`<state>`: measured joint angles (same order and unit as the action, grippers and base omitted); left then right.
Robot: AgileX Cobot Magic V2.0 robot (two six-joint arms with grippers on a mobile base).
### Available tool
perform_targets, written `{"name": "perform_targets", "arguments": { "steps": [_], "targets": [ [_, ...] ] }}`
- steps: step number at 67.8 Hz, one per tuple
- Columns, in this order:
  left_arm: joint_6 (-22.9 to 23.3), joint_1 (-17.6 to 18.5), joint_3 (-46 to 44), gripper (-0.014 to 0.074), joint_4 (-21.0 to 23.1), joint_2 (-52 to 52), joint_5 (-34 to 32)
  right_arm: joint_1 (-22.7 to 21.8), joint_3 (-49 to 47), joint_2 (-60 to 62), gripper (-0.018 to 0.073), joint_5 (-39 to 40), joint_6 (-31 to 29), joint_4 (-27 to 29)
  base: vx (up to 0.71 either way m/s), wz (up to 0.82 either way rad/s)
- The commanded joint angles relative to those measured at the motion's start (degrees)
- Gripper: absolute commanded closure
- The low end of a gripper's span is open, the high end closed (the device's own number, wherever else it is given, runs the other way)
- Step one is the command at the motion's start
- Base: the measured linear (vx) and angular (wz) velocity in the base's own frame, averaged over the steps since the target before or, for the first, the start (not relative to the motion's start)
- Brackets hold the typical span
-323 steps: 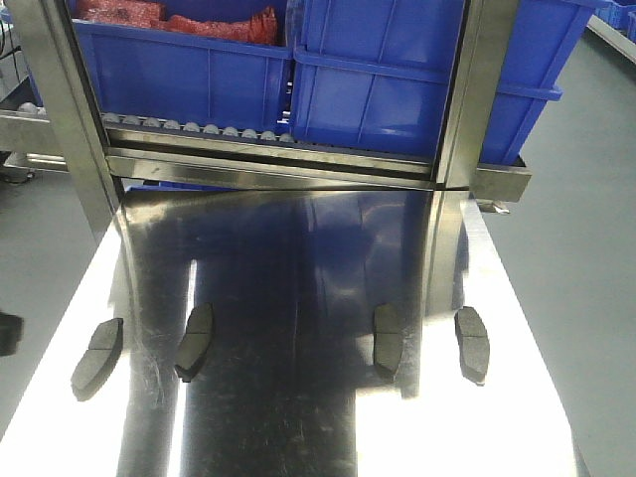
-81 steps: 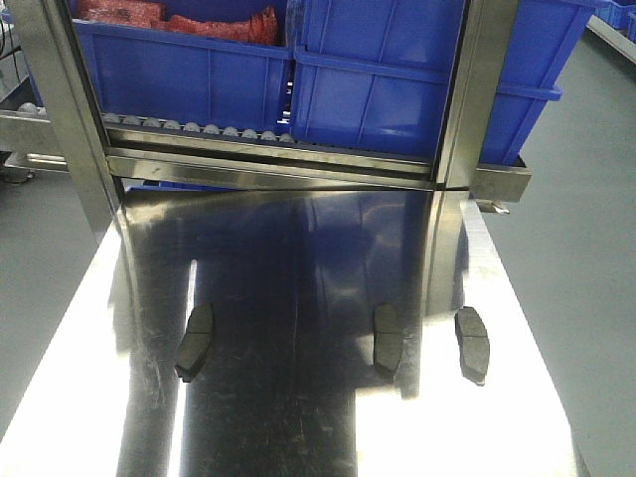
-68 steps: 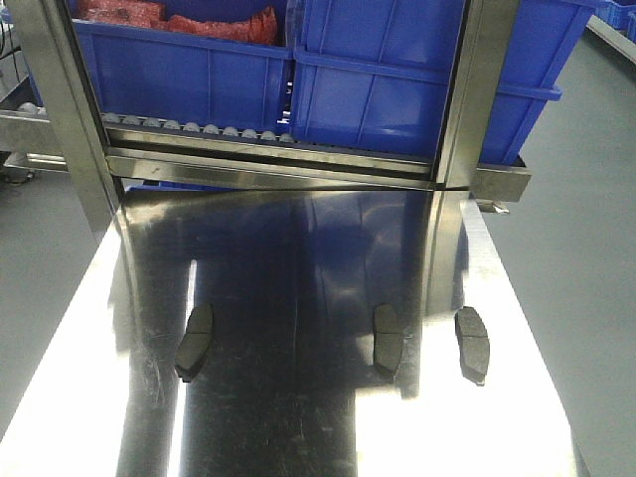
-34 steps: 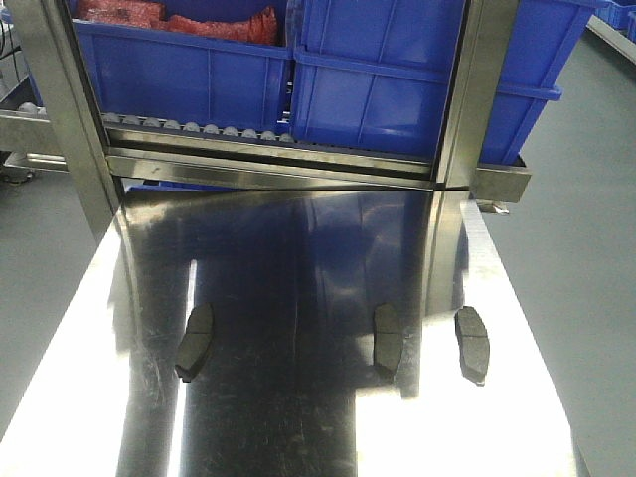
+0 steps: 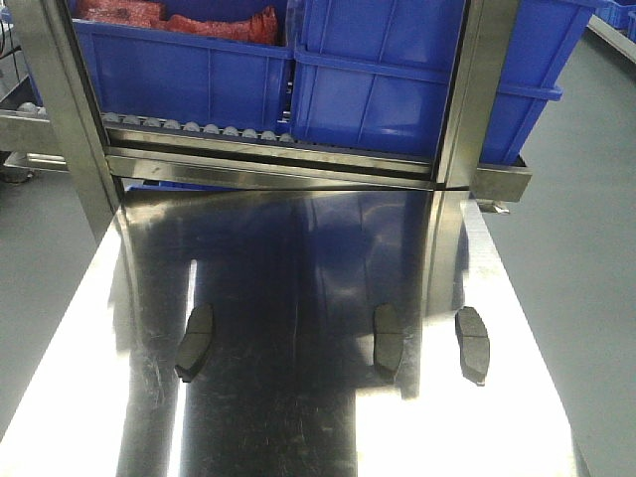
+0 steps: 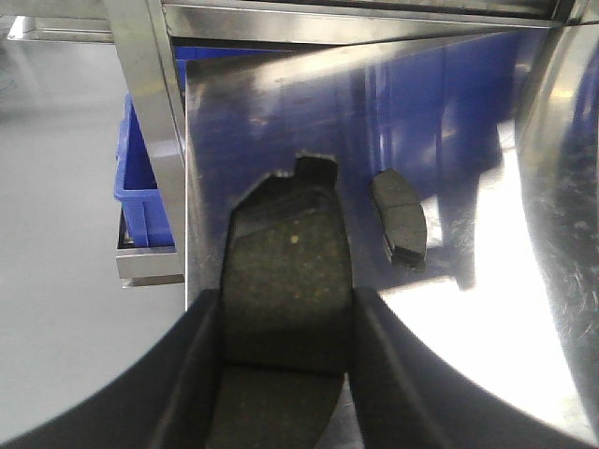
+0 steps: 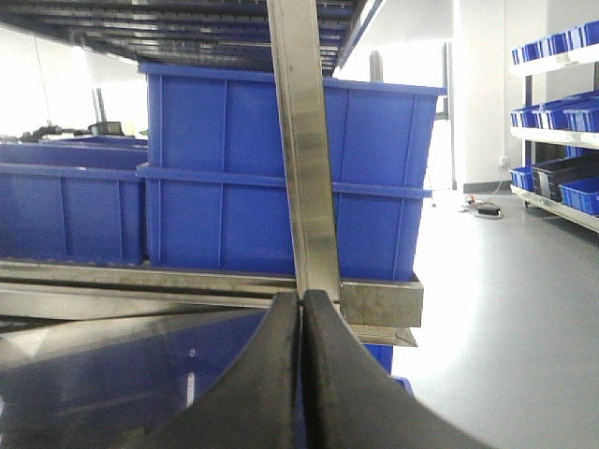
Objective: Move and align brake pads A on conveyor
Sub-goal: 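Move the right gripper over the farthest brake pad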
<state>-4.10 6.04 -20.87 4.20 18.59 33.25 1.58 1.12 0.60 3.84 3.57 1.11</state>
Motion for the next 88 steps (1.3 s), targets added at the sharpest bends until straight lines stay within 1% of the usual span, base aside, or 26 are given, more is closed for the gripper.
{"name": "perform_targets", "arguments": {
  "steps": [1, 8, 15, 32, 39, 44, 55, 74, 81, 88],
  "targets": [
    [0.2, 0.2, -1.7, 0.0602, 0.3, 0.4, -5.4, -0.3, -5.2, -0.4, 0.0571, 3.4, -1.0, -0.2, 0.0, 0.0],
    [0.2, 0.2, -1.7, 0.0602, 0.3, 0.4, -5.4, -0.3, -11.4, -6.3, 0.0571, 0.8, -1.0, -2.5, 0.0, 0.0],
    [0.2, 0.2, -1.7, 0.0602, 0.3, 0.4, -5.4, -0.3, -17.7, -15.2, 0.0571, -4.2, -0.9, -3.0, 0.0, 0.0],
    [0.2, 0.2, -1.7, 0.0602, 0.3, 0.4, -5.4, -0.3, -31.3, -36.7, 0.0571, -23.4, -0.9, -2.9, 0.0, 0.0],
    [0.2, 0.2, -1.7, 0.0602, 0.3, 0.4, -5.4, -0.3, -35.4, -42.5, 0.0571, -32.5, -0.9, -2.6, 0.0, 0.0],
    [0.2, 0.2, -1.7, 0.0602, 0.3, 0.4, -5.4, -0.3, -37.2, -45.1, 0.0571, -37.6, -0.5, -1.9, 0.0, 0.0],
    [0.2, 0.2, -1.7, 0.0602, 0.3, 0.4, -5.4, -0.3, -37.6, -48.5, 0.0571, -38.5, -0.3, -1.1, 0.0, 0.0],
    [0.2, 0.2, -1.7, 0.0602, 0.3, 0.4, -5.4, -0.3, -37.6, -49.0, 0.0556, -40.8, -0.1, 0.1, 0.0, 0.0],
    [0.2, 0.2, -1.7, 0.0602, 0.3, 0.4, -5.4, -0.3, -37.6, -49.0, 0.0506, -41.5, -0.1, 0.0, 0.0, 0.0],
    [0.2, 0.2, -1.7, 0.0602, 0.3, 0.4, -5.4, -0.3, -37.6, -49.0, 0.0421, -41.8, -0.1, 0.0, 0.0, 0.0]
  ]
}}
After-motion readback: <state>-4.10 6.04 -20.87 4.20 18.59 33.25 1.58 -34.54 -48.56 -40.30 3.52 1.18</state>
